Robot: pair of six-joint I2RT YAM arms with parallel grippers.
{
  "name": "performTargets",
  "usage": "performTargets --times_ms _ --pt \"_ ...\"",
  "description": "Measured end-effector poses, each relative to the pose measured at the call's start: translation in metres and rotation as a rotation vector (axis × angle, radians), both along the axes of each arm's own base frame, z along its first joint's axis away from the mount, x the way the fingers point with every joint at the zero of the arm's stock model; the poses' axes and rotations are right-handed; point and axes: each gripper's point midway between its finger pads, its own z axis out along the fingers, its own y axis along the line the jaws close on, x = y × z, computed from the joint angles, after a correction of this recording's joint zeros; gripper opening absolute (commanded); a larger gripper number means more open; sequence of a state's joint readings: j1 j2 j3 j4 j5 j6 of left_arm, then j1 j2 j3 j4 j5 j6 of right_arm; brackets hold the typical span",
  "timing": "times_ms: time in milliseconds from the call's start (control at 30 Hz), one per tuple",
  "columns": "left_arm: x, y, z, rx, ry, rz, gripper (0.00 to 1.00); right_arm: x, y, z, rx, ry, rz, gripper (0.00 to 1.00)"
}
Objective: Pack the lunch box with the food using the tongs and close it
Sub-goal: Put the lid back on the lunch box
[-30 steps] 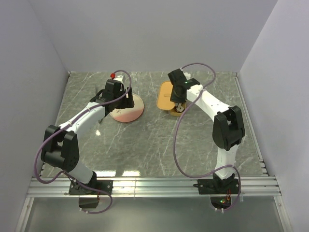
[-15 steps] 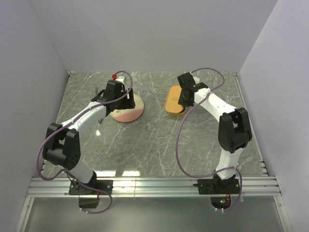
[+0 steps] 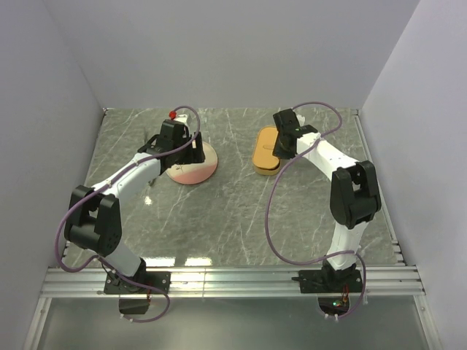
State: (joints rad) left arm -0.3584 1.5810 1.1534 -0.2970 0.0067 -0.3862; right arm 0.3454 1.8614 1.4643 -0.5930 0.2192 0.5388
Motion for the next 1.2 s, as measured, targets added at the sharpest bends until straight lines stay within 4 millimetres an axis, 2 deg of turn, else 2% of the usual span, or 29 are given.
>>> performTargets --times_ms 400,967,1200 --pt "0.003 0.005 0.027 -0.024 -0.056 0.016 0.81 0.003 -0.012 -0.027 -0.018 0.043 0.006 0.00" --pt "-0.002 0.015 0.063 -0.059 -0.124 0.046 0.82 0.021 -0.006 -0.040 -0.014 0.036 0.105 0.00" --pt "-0.006 0.021 0.082 -0.066 -0.172 0.066 0.82 0.025 -0.012 -0.040 -0.024 0.035 0.120 0.00"
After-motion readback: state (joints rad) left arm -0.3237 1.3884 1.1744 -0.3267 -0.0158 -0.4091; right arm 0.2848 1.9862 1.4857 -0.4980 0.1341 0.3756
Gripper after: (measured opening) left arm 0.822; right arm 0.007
